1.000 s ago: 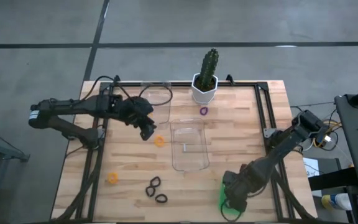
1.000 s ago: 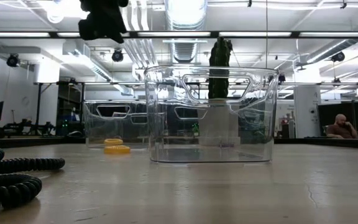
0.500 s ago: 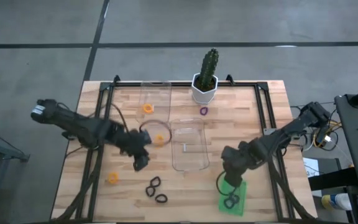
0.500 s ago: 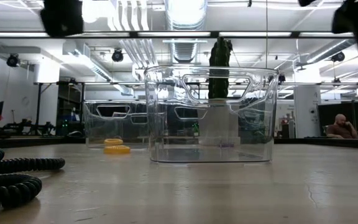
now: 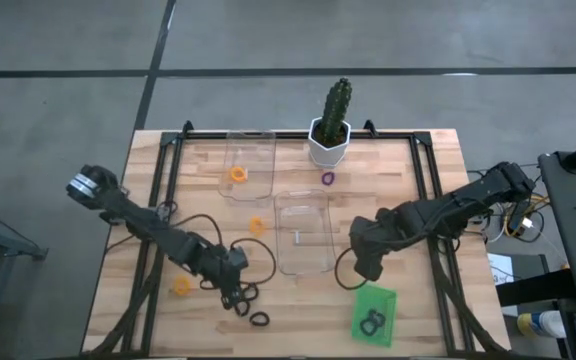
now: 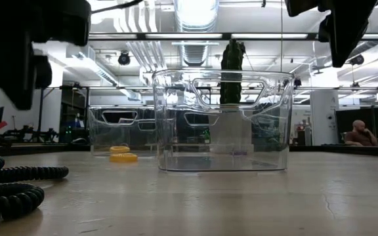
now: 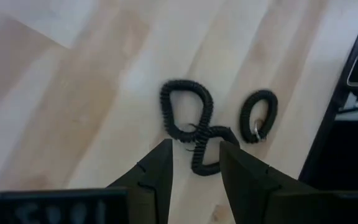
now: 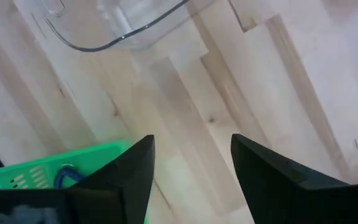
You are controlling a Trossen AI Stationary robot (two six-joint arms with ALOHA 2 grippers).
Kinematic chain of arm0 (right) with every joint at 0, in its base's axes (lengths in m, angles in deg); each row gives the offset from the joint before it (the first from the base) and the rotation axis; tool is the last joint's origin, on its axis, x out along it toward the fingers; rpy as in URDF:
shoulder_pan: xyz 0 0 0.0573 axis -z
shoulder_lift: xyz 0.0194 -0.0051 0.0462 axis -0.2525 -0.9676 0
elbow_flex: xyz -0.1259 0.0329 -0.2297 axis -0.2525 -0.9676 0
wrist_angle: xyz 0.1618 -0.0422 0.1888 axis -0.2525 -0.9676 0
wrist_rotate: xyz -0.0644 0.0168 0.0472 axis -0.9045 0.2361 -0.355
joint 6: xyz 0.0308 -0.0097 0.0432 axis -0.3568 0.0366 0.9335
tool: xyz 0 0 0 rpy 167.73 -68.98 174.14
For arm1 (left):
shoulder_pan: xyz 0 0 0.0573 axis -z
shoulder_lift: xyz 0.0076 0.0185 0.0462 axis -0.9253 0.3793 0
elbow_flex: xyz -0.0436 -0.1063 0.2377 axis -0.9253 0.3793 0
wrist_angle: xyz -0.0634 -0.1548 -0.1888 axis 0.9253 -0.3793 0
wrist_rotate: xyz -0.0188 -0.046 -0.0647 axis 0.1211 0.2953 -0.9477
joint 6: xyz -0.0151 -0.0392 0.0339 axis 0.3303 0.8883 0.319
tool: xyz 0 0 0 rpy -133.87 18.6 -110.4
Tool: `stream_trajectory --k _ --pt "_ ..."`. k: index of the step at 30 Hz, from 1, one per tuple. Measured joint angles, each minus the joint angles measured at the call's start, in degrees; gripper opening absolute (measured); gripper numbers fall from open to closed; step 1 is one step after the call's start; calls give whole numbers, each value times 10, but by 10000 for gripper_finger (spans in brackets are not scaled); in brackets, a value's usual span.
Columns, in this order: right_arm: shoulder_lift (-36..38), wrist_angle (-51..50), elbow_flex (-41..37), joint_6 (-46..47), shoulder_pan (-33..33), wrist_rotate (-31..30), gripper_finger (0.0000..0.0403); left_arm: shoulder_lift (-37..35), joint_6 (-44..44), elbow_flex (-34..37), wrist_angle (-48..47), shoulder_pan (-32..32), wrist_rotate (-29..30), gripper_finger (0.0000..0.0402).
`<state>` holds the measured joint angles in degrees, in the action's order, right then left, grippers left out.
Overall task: Sort spring keychains
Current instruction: Put the middle black spring keychain into the bottom transparent bin
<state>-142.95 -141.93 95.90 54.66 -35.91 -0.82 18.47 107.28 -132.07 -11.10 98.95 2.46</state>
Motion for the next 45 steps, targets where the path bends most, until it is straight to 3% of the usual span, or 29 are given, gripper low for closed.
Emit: stream_trajectory --k 6,10,23,27,30,32,40,45 --pt "0 1 0 -2 0 -8 206 52 -1 4 77 12 -19 124" --pt "0 2 -1 -2 0 -13 206 87 -2 3 75 17 -57 124" --pt "-1 3 -1 7 0 -23 205 155 -44 -19 78 25 -60 123" --pt "-1 4 -1 7 -1 -23 205 150 -47 -23 68 24 -56 97" --pt "-1 4 -1 8 -1 -23 205 141 -51 -26 49 23 -42 35" --pt "-1 4 -1 8 -1 -23 205 136 -51 -27 34 21 -36 15" --pt "-1 4 -1 9 -1 -25 205 115 -47 -52 -9 20 -35 3" --pt "-1 4 -1 18 -1 -31 205 70 -69 -107 -102 16 13 1"
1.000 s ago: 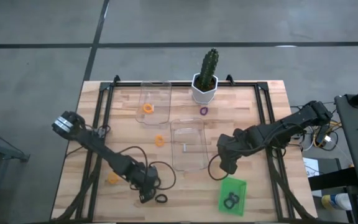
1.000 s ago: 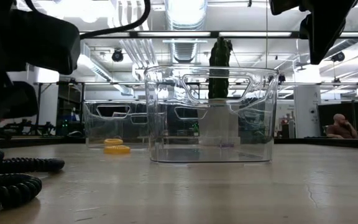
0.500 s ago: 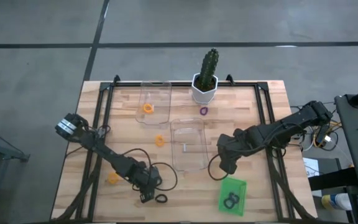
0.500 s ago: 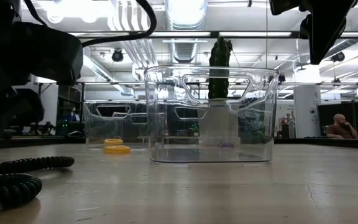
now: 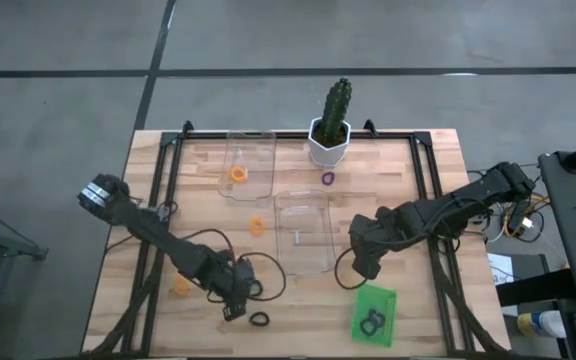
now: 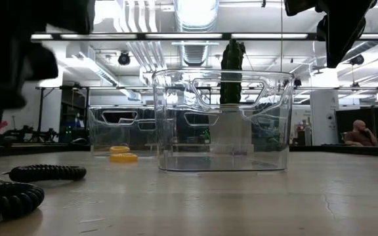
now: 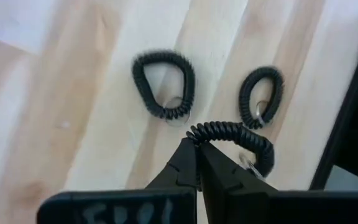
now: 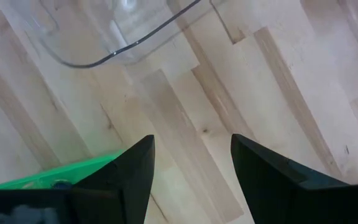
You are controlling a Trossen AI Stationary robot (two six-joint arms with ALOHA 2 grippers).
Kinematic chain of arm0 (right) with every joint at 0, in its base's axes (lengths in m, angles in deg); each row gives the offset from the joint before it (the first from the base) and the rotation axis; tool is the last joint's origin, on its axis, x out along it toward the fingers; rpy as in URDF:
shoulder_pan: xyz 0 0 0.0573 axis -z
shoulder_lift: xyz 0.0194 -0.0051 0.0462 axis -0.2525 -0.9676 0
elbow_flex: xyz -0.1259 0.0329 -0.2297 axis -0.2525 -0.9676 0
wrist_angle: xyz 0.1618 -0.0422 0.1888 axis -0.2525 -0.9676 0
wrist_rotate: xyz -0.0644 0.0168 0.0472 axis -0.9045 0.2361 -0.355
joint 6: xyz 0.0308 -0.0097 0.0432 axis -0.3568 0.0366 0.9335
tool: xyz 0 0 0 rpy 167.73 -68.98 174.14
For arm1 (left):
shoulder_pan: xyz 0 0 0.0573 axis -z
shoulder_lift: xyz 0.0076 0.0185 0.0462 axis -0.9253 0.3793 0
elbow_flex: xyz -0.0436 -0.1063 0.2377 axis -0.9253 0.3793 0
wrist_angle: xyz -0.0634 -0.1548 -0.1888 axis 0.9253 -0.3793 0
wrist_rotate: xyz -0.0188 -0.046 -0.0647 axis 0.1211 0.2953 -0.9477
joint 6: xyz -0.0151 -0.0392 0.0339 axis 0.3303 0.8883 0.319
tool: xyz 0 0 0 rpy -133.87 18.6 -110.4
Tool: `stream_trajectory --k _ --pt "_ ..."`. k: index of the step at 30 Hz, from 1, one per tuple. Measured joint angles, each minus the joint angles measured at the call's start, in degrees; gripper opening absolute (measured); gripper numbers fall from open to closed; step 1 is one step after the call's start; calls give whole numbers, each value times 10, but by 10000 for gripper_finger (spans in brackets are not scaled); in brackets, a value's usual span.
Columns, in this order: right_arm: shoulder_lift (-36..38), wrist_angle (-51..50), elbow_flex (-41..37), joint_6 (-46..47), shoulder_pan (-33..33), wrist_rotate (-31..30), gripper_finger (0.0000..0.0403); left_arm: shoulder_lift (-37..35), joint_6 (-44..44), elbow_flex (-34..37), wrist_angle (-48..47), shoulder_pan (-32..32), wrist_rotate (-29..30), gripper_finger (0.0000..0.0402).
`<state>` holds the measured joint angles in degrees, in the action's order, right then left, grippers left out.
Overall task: Sort spring keychains
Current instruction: Put the middle black spring keychain into the bottom transparent bin
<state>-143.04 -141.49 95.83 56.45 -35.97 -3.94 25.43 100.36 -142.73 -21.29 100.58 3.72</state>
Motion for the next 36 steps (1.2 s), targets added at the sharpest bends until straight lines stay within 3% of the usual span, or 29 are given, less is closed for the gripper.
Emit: stream_trajectory --k 8,16,25,30,36 --pt "0 0 0 15 0 -2 205 -66 -59 -76 -74 -62 87 0" --pt "0 4 0 59 -2 -4 205 -78 -220 -141 -66 -207 110 0" --pt "0 3 0 82 3 -38 205 -28 -329 -135 -12 -350 -9 3" --pt "1 2 0 96 26 -111 205 20 -363 -134 49 -371 -53 2" --pt "12 2 0 88 101 -122 205 71 -371 -134 73 -372 -65 22"
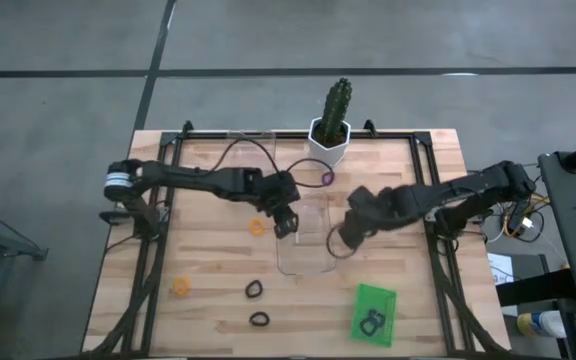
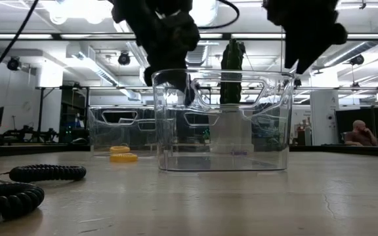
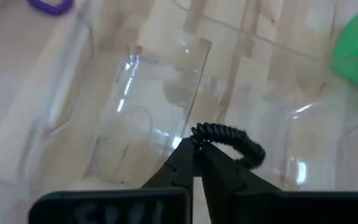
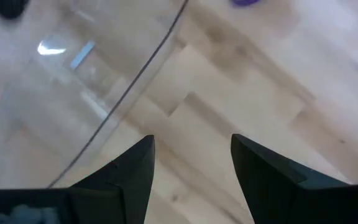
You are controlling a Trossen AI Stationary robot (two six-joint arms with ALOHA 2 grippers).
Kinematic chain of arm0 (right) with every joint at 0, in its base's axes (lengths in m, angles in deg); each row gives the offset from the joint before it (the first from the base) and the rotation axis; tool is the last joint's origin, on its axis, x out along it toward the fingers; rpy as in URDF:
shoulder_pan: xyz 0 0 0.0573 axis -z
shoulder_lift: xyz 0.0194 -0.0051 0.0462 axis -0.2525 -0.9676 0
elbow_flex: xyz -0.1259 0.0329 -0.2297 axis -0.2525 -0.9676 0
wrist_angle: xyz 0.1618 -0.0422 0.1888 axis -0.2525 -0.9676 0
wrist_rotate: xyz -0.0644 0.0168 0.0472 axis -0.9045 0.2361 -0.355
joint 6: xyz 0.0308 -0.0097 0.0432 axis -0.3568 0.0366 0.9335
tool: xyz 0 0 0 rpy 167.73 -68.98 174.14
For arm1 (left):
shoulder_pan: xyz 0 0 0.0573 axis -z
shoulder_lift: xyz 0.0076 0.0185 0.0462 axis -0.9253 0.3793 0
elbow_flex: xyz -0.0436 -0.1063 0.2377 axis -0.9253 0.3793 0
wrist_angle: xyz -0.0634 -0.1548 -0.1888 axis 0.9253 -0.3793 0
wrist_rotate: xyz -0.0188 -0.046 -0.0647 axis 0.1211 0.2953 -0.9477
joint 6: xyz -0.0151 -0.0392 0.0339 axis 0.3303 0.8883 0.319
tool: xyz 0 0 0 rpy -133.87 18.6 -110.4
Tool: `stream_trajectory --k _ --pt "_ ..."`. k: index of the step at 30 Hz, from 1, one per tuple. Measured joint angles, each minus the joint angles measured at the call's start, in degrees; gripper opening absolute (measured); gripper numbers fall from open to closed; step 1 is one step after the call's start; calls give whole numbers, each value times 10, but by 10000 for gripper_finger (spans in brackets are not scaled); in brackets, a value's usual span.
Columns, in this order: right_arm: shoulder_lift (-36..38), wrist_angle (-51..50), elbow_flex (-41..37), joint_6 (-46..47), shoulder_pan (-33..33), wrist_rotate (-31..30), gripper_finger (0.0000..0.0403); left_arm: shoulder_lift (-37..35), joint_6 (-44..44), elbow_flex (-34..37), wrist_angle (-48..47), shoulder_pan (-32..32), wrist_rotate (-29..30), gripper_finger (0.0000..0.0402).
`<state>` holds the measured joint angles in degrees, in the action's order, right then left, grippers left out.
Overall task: Sort spring keychains
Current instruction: Put the middle black spring keychain into the bottom transparent bin, then put the purple spring keychain into the green bin
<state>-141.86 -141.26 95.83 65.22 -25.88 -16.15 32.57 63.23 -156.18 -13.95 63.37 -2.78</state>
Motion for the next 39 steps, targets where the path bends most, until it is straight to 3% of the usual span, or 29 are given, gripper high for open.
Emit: stream_trajectory --k 4,10,17,20,29,34,39 --pt "14 22 0 -28 77 8 205 15 -16 0 21 -1 -19 57" --pt "19 79 -1 -76 204 71 205 15 -12 -2 56 -1 -12 113" --pt "4 177 -28 -96 317 158 205 -40 -3 -12 39 -1 15 129" --pt "-3 222 -56 -81 342 189 202 -74 0 -12 37 1 50 129" --pt "-41 347 -164 -51 350 193 178 -170 -29 -7 36 2 162 128" --pt "-75 412 -174 -35 357 189 165 -207 -31 -7 35 3 181 128" --pt "-128 415 -162 -41 371 195 159 -227 -31 -6 33 3 183 128"
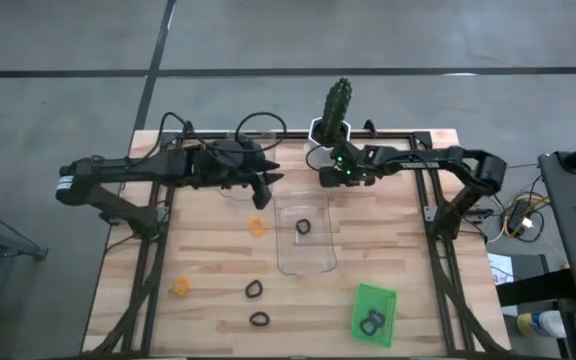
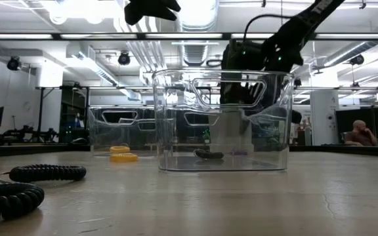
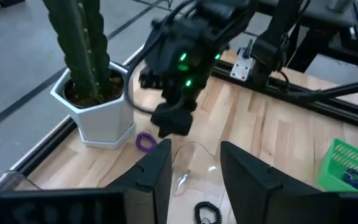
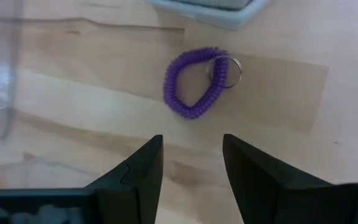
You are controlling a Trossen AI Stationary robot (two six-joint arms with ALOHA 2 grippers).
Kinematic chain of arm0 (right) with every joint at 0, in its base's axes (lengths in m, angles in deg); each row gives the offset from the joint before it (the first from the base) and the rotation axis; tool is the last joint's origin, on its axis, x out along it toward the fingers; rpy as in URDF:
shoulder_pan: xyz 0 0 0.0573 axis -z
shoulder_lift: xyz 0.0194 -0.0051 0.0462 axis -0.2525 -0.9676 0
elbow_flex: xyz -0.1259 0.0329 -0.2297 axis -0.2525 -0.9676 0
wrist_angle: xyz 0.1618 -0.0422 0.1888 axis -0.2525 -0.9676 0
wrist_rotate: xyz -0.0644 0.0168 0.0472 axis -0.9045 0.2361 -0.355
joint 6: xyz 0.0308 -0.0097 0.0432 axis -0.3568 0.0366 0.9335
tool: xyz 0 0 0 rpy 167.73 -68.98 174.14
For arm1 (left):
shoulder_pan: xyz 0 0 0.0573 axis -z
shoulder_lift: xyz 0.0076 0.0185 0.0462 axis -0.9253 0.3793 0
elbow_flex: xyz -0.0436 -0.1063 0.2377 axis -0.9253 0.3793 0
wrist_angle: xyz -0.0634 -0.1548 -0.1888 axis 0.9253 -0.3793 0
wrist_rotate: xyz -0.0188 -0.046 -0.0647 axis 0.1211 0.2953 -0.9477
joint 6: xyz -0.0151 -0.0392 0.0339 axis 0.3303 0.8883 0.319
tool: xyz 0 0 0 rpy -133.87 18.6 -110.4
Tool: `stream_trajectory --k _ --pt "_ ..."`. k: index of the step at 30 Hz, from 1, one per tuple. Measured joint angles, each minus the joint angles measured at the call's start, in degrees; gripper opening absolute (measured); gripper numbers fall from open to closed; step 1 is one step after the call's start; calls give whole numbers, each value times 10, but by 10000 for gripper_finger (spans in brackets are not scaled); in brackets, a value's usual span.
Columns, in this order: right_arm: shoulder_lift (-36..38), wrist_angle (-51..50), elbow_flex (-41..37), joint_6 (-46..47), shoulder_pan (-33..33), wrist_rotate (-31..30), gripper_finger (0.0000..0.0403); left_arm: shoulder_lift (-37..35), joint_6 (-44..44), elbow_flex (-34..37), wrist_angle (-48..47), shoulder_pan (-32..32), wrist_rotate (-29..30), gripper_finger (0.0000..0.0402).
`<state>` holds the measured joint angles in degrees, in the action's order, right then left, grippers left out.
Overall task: Sort spring keychains
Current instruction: Put the purple spring keychain into the green bin
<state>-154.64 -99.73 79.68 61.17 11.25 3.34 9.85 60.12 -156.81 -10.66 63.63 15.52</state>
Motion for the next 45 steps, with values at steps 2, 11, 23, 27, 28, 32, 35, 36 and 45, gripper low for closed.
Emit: stream_trajectory --k 2,11,23,27,28,32,35,36,45 --pt "-21 -1 10 -8 1 5 160 -2 1 0 -1 0 1 128" --pt "-104 -39 90 -43 6 0 146 0 1 0 -27 0 8 128" --pt "-141 -120 145 -83 6 -26 118 -1 -1 0 -36 0 8 128" --pt "-133 -122 146 -86 6 -38 115 -1 -1 0 -39 0 8 128" --pt "-132 -122 145 -85 6 -41 113 -1 -1 0 -39 0 8 128" --pt "-132 -127 142 -105 0 -40 108 -1 -11 0 -44 0 8 128" --pt "-130 -135 142 -174 -13 -34 103 -1 -11 0 -48 0 8 128" --pt "-127 -145 142 -203 -17 -34 101 -1 -11 0 -48 0 8 128" --pt "-114 -185 141 -450 -39 -34 82 -1 -10 1 -53 0 14 128"
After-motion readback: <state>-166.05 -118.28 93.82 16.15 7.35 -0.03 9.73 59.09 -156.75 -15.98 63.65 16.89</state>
